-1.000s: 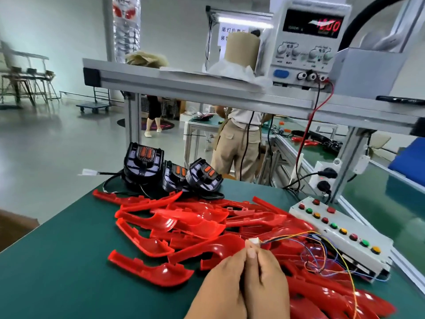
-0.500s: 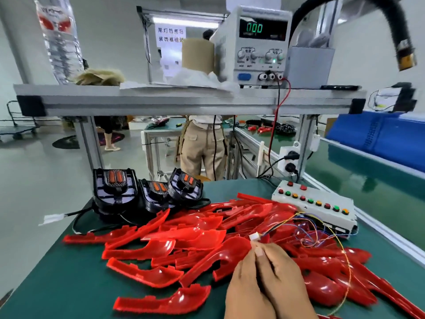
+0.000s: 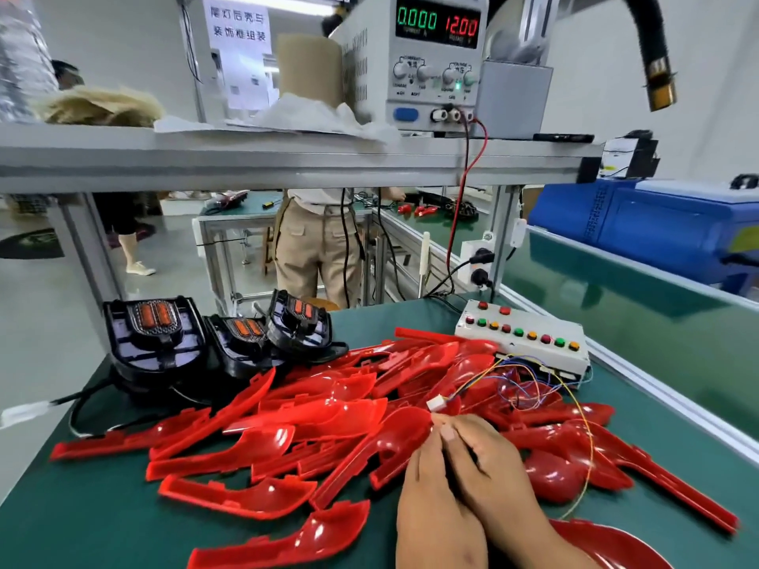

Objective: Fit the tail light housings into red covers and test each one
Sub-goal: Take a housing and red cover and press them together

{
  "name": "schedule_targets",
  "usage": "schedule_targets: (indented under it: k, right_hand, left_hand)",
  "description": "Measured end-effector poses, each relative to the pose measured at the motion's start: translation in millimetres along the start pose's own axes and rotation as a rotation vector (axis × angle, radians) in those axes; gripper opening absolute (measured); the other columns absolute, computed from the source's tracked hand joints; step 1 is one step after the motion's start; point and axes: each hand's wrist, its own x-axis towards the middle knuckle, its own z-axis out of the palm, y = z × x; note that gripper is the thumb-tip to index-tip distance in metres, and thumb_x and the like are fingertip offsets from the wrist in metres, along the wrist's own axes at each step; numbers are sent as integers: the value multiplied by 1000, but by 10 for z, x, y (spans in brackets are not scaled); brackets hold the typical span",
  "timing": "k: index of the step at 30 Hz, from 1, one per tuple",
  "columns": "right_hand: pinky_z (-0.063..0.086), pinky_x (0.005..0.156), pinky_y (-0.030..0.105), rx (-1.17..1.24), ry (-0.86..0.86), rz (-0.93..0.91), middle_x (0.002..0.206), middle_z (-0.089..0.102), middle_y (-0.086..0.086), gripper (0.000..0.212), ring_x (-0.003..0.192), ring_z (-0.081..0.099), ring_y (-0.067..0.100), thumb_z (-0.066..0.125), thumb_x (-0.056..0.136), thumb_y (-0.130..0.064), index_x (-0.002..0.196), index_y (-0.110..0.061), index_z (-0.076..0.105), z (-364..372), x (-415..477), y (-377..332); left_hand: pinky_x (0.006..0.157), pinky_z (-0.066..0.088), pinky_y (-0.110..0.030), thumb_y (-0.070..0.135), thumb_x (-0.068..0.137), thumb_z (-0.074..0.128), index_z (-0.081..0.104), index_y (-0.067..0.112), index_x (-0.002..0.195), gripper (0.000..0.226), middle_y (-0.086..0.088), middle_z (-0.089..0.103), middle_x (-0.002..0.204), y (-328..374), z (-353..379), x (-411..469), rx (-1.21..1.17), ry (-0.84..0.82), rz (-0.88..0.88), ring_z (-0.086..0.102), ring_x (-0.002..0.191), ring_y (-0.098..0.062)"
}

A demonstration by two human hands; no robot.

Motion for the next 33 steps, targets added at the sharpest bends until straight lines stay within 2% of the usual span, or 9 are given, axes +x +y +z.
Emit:
schedule_targets:
  k: [4,9,17,19,21,23,26,30,33]
  right_hand:
    - [39,84,5,1,-7,9,98,67,-12,23,100,57,-8,56,96,-9,109,-15,73,8,-7,15]
    - [38,85,3,3,-18,2,101,67,-11,24,100,57,-9,55,96,-10,111,-15,73,19,0,42]
    - [37,82,2,40,-47,-4,99,64,-12,23,95,56,-8,54,97,-15,111,-18,72,38,29,116]
    - [39,78,7,75,-38,-6,90,64,-13,20,90,58,-8,55,96,-16,101,-19,75,31,29,97]
    - [43,75,15,119,-8,-32,82,66,-8,21,85,60,-1,55,94,-19,88,-20,75,31,19,66]
    - [45,76,19,146,-4,-39,79,66,-5,24,83,61,4,53,93,-27,84,-19,74,33,3,38]
    - [46,80,22,124,-31,-28,82,64,-8,19,86,60,5,56,94,-27,89,-21,74,48,-27,42]
    - [46,86,22,109,-5,-60,89,66,-10,15,93,59,5,61,93,-20,98,-18,75,68,-38,52]
    - [43,85,13,92,2,-65,90,65,-13,15,95,59,4,63,92,-18,98,-17,76,84,-33,80]
  left_hand:
    - [97,4,9,8,95,47,37,21,148,56,11,38,150,71,23,6,11,27,-50,24,128,12]
    - [91,1,12,15,97,44,33,31,150,56,18,36,150,138,-22,-1,4,60,-112,26,132,12]
    - [94,10,10,13,98,44,43,32,145,50,19,46,143,203,-47,5,23,53,-134,34,128,13]
    - [91,19,9,11,97,44,54,36,134,46,22,57,128,256,-123,33,28,44,-149,46,121,11]
    - [83,32,6,5,93,47,67,38,109,42,28,67,96,313,-290,149,23,33,-171,59,100,11]
    - [81,45,-5,6,92,53,68,34,104,33,21,69,84,348,-543,395,28,92,-161,64,85,6]
    - [87,55,-36,16,93,56,68,18,114,25,-1,74,97,249,-954,1006,152,233,-157,70,91,-17]
    - [93,49,-38,25,93,60,61,7,125,36,-18,66,118,-79,-1315,1814,338,387,-329,62,107,-34]
    - [96,44,-40,33,99,51,50,-8,125,49,-30,55,126,-292,-1365,2113,616,270,-443,52,118,-40]
